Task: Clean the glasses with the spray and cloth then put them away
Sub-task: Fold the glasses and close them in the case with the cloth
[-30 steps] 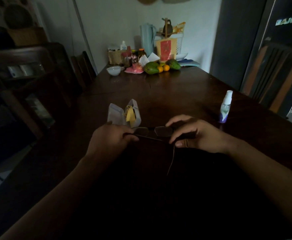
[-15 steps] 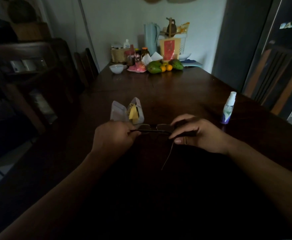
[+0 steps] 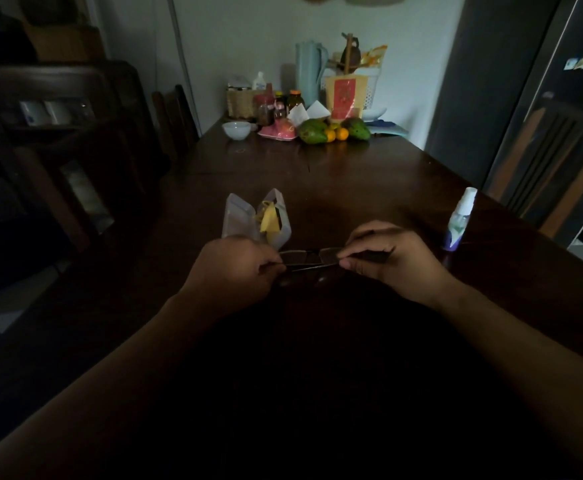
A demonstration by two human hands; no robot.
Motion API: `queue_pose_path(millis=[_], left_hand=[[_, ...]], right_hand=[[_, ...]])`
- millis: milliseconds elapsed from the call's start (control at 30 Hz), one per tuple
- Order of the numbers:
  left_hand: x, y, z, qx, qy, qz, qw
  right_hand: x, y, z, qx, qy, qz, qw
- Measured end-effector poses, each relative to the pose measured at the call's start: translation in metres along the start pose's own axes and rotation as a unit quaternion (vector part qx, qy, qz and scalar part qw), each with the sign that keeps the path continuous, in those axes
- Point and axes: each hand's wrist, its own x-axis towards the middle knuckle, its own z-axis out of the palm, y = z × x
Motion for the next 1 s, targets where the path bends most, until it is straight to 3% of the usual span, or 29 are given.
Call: queue_pose_path(millis=[167, 300, 467, 567, 667, 767, 867, 1000], left_hand=[[0.002, 0.001, -0.001, 0.075, 0.0, 0.038, 0.996], [0.001, 0.003, 0.0, 0.095, 0.019, 0.088, 0.991], [-0.003, -0.001, -0.007, 0.085, 0.025, 0.086, 0.992], [-0.005, -0.008, -0.014, 0.054, 0.071, 0.033, 0.995], [-0.006, -0.014, -0.017, 0.006, 0.147, -0.069, 0.987], [-0.005, -0.023, -0.018, -0.017, 0.209, -0.147, 0.967], [-0.004, -0.04, -0.013, 0.014, 0.164, -0.226, 0.96], [-0.003, -0.057, -0.001, -0.078, 0.104, -0.282, 0.951]], right_hand=[[0.0, 0.003, 0.0, -0.01, -0.035, -0.011, 0.999], [0.001, 0.0, 0.003, 0.014, -0.068, -0.028, 0.997], [0.012, -0.008, -0.005, 0.033, -0.106, -0.035, 0.993], [0.034, -0.011, -0.017, -0.06, -0.199, -0.055, 0.977], [0.059, -0.018, -0.02, -0.172, -0.305, -0.108, 0.931], [0.078, -0.023, -0.014, -0.226, -0.34, -0.159, 0.899], [0.091, -0.024, -0.006, -0.275, -0.353, -0.214, 0.868], [0.098, -0.025, 0.002, -0.291, -0.38, -0.231, 0.847]])
